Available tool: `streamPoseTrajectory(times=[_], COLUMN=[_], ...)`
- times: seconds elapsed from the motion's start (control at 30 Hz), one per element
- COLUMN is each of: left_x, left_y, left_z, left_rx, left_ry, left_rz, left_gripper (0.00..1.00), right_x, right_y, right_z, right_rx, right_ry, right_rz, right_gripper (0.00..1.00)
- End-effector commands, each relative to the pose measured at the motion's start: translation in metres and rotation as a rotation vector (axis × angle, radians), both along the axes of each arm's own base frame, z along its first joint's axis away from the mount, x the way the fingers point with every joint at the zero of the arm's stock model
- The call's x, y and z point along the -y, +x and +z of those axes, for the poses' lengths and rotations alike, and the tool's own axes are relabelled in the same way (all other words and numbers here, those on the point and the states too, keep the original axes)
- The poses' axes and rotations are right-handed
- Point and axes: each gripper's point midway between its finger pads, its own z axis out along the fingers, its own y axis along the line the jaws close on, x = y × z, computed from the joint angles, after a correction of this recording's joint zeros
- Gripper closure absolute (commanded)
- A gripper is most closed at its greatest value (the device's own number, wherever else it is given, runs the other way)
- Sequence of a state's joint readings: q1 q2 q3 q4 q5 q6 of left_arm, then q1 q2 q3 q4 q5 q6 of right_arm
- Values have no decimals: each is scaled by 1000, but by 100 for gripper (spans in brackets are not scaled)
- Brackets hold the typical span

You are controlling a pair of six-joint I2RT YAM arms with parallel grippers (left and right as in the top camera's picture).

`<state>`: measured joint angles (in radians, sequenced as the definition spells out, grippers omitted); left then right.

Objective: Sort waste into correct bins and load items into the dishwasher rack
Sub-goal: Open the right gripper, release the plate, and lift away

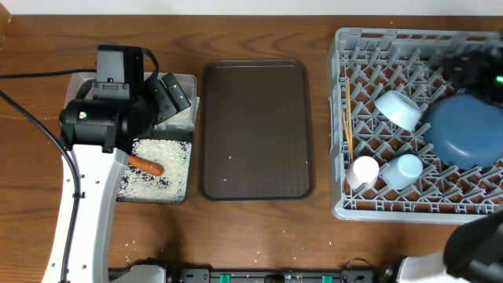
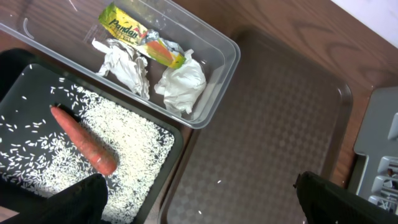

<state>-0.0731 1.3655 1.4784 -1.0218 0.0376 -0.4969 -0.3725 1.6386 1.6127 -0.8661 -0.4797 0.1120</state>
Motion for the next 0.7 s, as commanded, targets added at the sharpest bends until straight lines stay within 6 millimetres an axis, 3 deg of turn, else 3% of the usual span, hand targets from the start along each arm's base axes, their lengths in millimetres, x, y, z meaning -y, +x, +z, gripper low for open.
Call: streamPoseTrajectory(times=[0.0, 0.07, 0.13, 0.17, 0.2, 0.67], left_x=[-4, -4, -4, -4, -4, -4], left_y=[0, 0, 0, 0, 0, 0], left_z=[-2, -2, -2, -2, -2, -2], left_rx=[-7, -7, -7, -7, -7, -7], left_ry=[18, 18, 18, 18, 18, 18], left_rz=[8, 8, 8, 8, 8, 8], left_gripper=[1, 1, 1, 1, 1, 1], right_x=[34, 16, 3, 0, -4, -12], right_y=[-8, -4, -1, 0, 0, -10], right_z=[10, 12, 12, 11, 11, 1], right_rx=[-77, -66, -59, -59, -60, -114], right_ry=[-471, -493, -493, -493, -493, -483], right_rz=[-172, -140, -110, -101, -93, -60], right_gripper=[42, 35, 20, 4, 1, 1])
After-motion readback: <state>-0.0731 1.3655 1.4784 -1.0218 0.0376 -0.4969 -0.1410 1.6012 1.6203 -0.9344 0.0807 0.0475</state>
